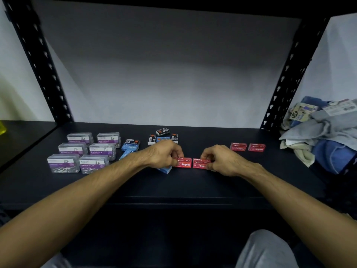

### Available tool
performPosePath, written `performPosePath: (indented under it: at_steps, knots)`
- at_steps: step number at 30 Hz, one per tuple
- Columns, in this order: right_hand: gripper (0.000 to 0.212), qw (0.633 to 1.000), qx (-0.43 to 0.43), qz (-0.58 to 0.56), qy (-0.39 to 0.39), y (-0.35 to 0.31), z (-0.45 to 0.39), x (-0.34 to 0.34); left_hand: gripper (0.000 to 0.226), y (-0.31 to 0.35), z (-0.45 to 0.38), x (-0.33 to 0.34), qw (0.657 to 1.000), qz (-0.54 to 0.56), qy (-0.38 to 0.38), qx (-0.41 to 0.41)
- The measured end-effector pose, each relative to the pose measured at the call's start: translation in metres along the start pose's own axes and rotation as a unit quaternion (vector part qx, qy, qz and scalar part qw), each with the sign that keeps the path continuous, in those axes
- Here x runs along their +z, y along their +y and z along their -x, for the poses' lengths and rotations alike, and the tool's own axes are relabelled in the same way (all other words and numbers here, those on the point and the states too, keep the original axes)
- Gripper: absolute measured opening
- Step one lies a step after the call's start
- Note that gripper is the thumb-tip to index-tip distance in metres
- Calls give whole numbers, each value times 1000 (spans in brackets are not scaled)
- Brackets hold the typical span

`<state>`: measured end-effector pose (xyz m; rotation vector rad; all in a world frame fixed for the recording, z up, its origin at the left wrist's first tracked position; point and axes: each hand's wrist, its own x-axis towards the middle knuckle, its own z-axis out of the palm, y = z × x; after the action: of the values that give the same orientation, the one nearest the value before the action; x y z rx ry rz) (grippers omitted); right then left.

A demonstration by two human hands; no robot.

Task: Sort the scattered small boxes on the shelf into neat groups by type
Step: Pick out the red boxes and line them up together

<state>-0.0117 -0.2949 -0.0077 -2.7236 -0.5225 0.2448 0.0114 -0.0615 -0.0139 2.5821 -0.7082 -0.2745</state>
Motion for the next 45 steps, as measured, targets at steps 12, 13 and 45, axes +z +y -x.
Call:
performPosePath:
  at_steps: [12, 13, 45]
  knots:
    - [18, 997, 26, -34, 67, 32, 18, -25, 17, 15, -18, -3, 998, 34, 48, 8]
    - [19, 996, 32, -32, 74, 38, 21, -28, 16, 19, -23, -1, 998, 34, 54, 12]
    - [16, 983, 133, -14, 125, 175, 44, -53, 23, 110, -139, 69, 995, 18, 84, 57]
